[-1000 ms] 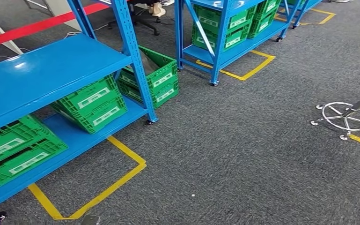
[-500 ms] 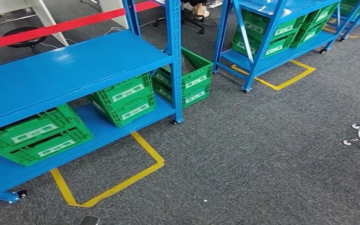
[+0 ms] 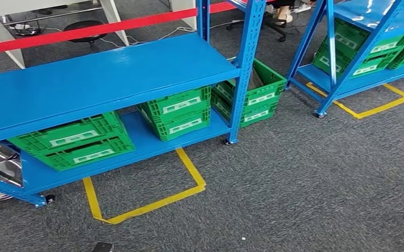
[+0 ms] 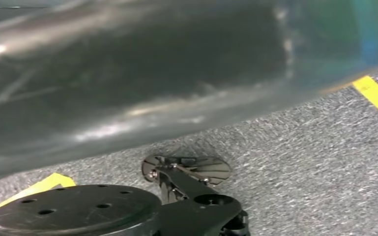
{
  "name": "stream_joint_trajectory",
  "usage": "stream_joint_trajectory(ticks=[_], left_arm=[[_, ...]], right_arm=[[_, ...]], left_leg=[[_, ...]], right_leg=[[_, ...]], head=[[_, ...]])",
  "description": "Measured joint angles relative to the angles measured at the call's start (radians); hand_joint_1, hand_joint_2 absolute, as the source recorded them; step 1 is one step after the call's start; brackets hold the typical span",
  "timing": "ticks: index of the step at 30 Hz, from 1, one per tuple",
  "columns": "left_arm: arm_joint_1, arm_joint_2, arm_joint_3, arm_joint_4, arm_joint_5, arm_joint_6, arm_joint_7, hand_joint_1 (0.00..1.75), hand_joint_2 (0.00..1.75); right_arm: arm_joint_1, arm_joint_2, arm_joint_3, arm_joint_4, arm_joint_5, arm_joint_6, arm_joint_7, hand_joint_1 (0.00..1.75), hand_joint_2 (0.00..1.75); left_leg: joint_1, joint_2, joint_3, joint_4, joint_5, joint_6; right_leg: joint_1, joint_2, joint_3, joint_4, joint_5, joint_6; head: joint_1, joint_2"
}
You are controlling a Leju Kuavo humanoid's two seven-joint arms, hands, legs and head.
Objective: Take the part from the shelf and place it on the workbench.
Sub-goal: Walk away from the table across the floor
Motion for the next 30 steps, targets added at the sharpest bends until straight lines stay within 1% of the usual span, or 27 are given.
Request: stream_joint_trajectory(ticks=[1, 3, 4, 5, 6, 7, 8, 9, 10, 11, 12, 13, 14, 15, 16, 17, 18, 20, 21, 22, 23, 24, 25, 26, 28, 29, 30], left_arm=[[0.002, 0.001, 0.000, 0.000, 0.000, 0.001, 0.000, 0.00, 0.00], [0.000, 0.002, 0.000, 0.000, -0.001, 0.003, -0.001, 0.00, 0.00], [-0.001, 0.002, 0.000, 0.000, -0.001, 0.004, -0.002, 0.00, 0.00], [-0.003, 0.001, 0.000, 0.000, -0.002, 0.004, -0.002, 0.00, 0.00], [-0.004, 0.001, 0.000, 0.000, -0.002, 0.004, -0.002, 0.00, 0.00], [-0.002, 0.001, 0.000, 0.000, -0.002, 0.004, -0.003, 0.00, 0.00], [0.001, 0.001, 0.000, 0.000, -0.002, 0.004, -0.003, 0.00, 0.00], [0.004, 0.001, 0.000, 0.000, -0.002, 0.004, -0.003, 0.00, 0.00], [0.006, 0.002, 0.000, 0.000, -0.002, 0.004, -0.003, 0.00, 0.00], [0.007, 0.002, 0.000, 0.000, -0.003, 0.004, -0.003, 0.00, 0.00], [0.006, 0.003, 0.000, 0.000, -0.004, 0.004, -0.004, 0.00, 0.00], [0.004, 0.004, 0.000, 0.000, -0.004, 0.004, -0.004, 0.00, 0.00], [0.003, 0.005, 0.000, 0.000, -0.005, 0.005, -0.005, 0.00, 0.00], [0.004, 0.005, 0.000, 0.000, -0.005, 0.006, -0.006, 0.00, 0.00], [0.006, 0.005, 0.000, 0.000, -0.005, 0.006, -0.006, 0.00, 0.00], [0.008, 0.005, 0.000, 0.000, -0.005, 0.006, -0.007, 0.00, 0.00], [0.009, 0.005, 0.001, 0.000, -0.005, 0.006, -0.007, 0.00, 0.00], [0.004, 0.004, 0.001, 0.000, -0.006, 0.006, -0.008, 0.00, 0.00], [0.002, 0.003, 0.001, 0.000, -0.007, 0.006, -0.008, 0.00, 0.00], [0.002, 0.002, 0.001, 0.000, -0.008, 0.007, -0.008, 0.00, 0.00], [0.004, 0.002, 0.001, 0.000, -0.008, 0.008, -0.007, 0.00, 0.00], [0.006, 0.002, 0.001, 0.000, -0.008, 0.010, -0.007, 0.00, 0.00], [0.007, 0.002, 0.001, 0.000, -0.009, 0.011, -0.006, 0.00, 0.00], [0.008, 0.002, 0.001, 0.000, -0.009, 0.012, -0.006, 0.00, 0.00], [0.008, 0.001, 0.001, 0.001, -0.011, 0.013, -0.005, 0.00, 0.00], [0.008, 0.001, 0.001, 0.001, -0.012, 0.014, -0.004, 0.00, 0.00], [0.007, 0.000, 0.001, 0.001, -0.014, 0.015, -0.003, 0.00, 0.00]], right_arm=[[0.000, 0.000, 0.000, 0.000, 0.000, -0.001, -0.001, 0.00, 0.00], [0.001, 0.000, 0.000, 0.000, 0.000, -0.002, -0.002, 0.00, 0.00], [0.002, 0.000, 0.000, 0.000, 0.000, -0.002, -0.002, 0.00, 0.00], [0.003, 0.000, 0.000, 0.000, 0.000, -0.003, -0.002, 0.00, 0.00], [0.004, 0.000, 0.000, 0.000, 0.000, -0.003, -0.002, 0.00, 0.00], [0.004, 0.000, 0.000, 0.000, 0.000, -0.003, -0.002, 0.00, 0.00], [0.004, 0.000, 0.000, 0.000, 0.000, -0.002, -0.002, 0.00, 0.00], [0.004, 0.000, 0.000, 0.000, 0.000, -0.002, -0.002, 0.00, 0.00], [0.004, 0.000, 0.000, 0.000, 0.000, -0.002, -0.003, 0.00, 0.00], [0.004, 0.000, 0.000, 0.000, -0.001, -0.001, -0.003, 0.00, 0.00], [0.003, 0.001, 0.000, 0.000, -0.001, -0.001, -0.004, 0.00, 0.00], [0.002, 0.001, 0.000, 0.000, -0.001, 0.000, -0.005, 0.00, 0.00], [0.001, 0.002, 0.000, 0.000, -0.001, 0.001, -0.005, 0.00, 0.00], [-0.001, 0.002, 0.000, 0.000, -0.001, 0.001, -0.005, 0.00, 0.00], [-0.002, 0.002, 0.000, 0.000, 0.000, 0.002, -0.005, 0.00, 0.00], [-0.004, 0.002, 0.000, 0.000, 0.000, 0.002, -0.005, 0.00, 0.00], [-0.005, 0.002, 0.000, 0.000, 0.000, 0.002, -0.005, 0.00, 0.00], [-0.005, 0.002, 0.000, 0.000, 0.000, 0.002, -0.006, 0.00, 0.00], [-0.003, 0.002, 0.000, 0.000, 0.000, 0.002, -0.005, 0.00, 0.00], [-0.001, 0.002, 0.000, 0.000, 0.000, 0.002, -0.005, 0.00, 0.00], [0.001, 0.002, 0.000, 0.000, 0.000, 0.002, -0.005, 0.00, 0.00], [0.003, 0.002, 0.000, 0.000, 0.001, 0.002, -0.005, 0.00, 0.00], [0.004, 0.002, 0.000, 0.000, 0.001, 0.002, -0.005, 0.00, 0.00], [0.006, 0.002, 0.000, 0.000, 0.001, 0.002, -0.005, 0.00, 0.00], [0.007, 0.002, 0.000, 0.001, 0.001, 0.003, -0.005, 0.00, 0.00], [0.007, 0.002, 0.000, 0.001, 0.001, 0.004, -0.005, 0.00, 0.00], [0.006, 0.002, 0.000, 0.001, 0.001, 0.005, -0.005, 0.00, 0.00]], left_leg=[[0.000, 0.009, 0.001, 0.004, -0.004, -0.005], [-0.001, 0.054, -0.024, 0.062, -0.032, -0.016], [-0.002, 0.081, -0.057, 0.125, -0.055, -0.021], [-0.001, 0.096, -0.100, 0.198, -0.079, -0.024], [-0.001, 0.103, -0.141, 0.262, -0.092, -0.025], [-0.001, 0.106, -0.169, 0.298, -0.088, -0.024], [-0.001, 0.107, -0.178, 0.294, -0.061, -0.021], [-0.003, 0.110, -0.170, 0.255, -0.019, -0.016], [-0.007, 0.119, -0.150, 0.194, 0.028, -0.006], [-0.013, 0.137, -0.130, 0.140, 0.059, 0.005], [-0.021, 0.154, -0.111, 0.092, 0.071, 0.016], [-0.027, 0.167, -0.098, 0.065, 0.068, 0.023], [-0.030, 0.170, -0.092, 0.053, 0.056, 0.028], [-0.029, 0.161, -0.081, 0.038, 0.050, 0.031], [-0.026, 0.152, -0.071, 0.027, 0.049, 0.033], [-0.022, 0.141, -0.057, 0.014, 0.048, 0.036], [-0.017, 0.132, -0.043, 0.005, 0.047, 0.039], [-0.011, 0.112, -0.026, -0.005, 0.040, 0.042], [-0.009, 0.100, -0.019, -0.005, 0.033, 0.042], [-0.007, 0.087, -0.009, -0.005, 0.024, 0.041], [-0.005, 0.074, 0.004, -0.005, 0.015, 0.038], [-0.003, 0.061, 0.019, -0.005, 0.004, 0.035], [-0.001, 0.049, 0.036, -0.005, -0.008, 0.030], [0.000, 0.038, 0.049, -0.004, -0.021, 0.025], [0.001, 0.017, 0.065, -0.001, -0.043, 0.013], [0.001, 0.011, 0.069, 0.000, -0.050, 0.007], [0.001, 0.007, 0.070, 0.001, -0.053, 0.002]], right_leg=[[-0.001, -0.007, 0.005, -0.003, -0.003, -0.006], [-0.003, -0.027, 0.021, -0.008, -0.013, -0.019], [-0.002, -0.039, 0.030, -0.009, -0.020, -0.023], [0.000, -0.052, 0.038, -0.009, -0.029, -0.026], [0.001, -0.064, 0.047, -0.009, -0.038, -0.026], [0.002, -0.074, 0.058, -0.009, -0.047, -0.025], [0.003, -0.084, 0.071, -0.009, -0.057, -0.025], [0.005, -0.092, 0.085, -0.009, -0.067, -0.025], [0.006, -0.101, 0.097, -0.010, -0.078, -0.025], [0.008, -0.111, 0.108, -0.012, -0.088, -0.023], [0.010, -0.120, 0.116, -0.016, -0.097, -0.020], [0.012, -0.130, 0.122, -0.021, -0.103, -0.015], [0.013, -0.138, 0.132, -0.024, -0.104, -0.009], [0.013, -0.145, 0.142, -0.027, -0.101, -0.002], [0.012, -0.140, 0.148, -0.023, -0.098, 0.003], [0.011, -0.123, 0.143, -0.002, -0.095, 0.007], [0.010, -0.102, 0.119, 0.039, -0.097, 0.009], [0.008, -0.063, 0.031, 0.163, -0.126, 0.015], [0.008, -0.058, -0.018, 0.217, -0.152, 0.019], [0.008, -0.056, -0.056, 0.246, -0.176, 0.022], [0.007, -0.056, -0.080, 0.246, -0.184, 0.024], [0.006, -0.054, -0.090, 0.218, -0.168, 0.027], [0.004, -0.046, -0.089, 0.166, -0.125, 0.030], [0.001, -0.031, -0.085, 0.110, -0.061, 0.033], [-0.001, -0.013, -0.072, 0.040, 0.017, 0.021], [0.001, -0.013, -0.067, 0.032, 0.030, 0.009], [0.003, -0.022, -0.060, 0.032, 0.022, -0.003]], head=[[-0.001, 0.000], [-0.005, 0.000], [-0.007, 0.000], [-0.009, 0.000], [-0.009, 0.000], [-0.009, 0.000], [-0.009, 0.000], [-0.009, 0.000], [-0.009, 0.000], [-0.008, 0.000], [-0.007, 0.000], [-0.006, 0.000], [-0.005, 0.000], [-0.006, 0.000], [-0.005, 0.000], [-0.004, 0.000], [-0.002, 0.000], [0.001, 0.000], [0.001, 0.000], [0.001, 0.000], [0.001, 0.000], [0.001, 0.000], [0.002, 0.000], [0.002, 0.000], [0.004, 0.000], [0.006, 0.000], [0.007, 0.000]])
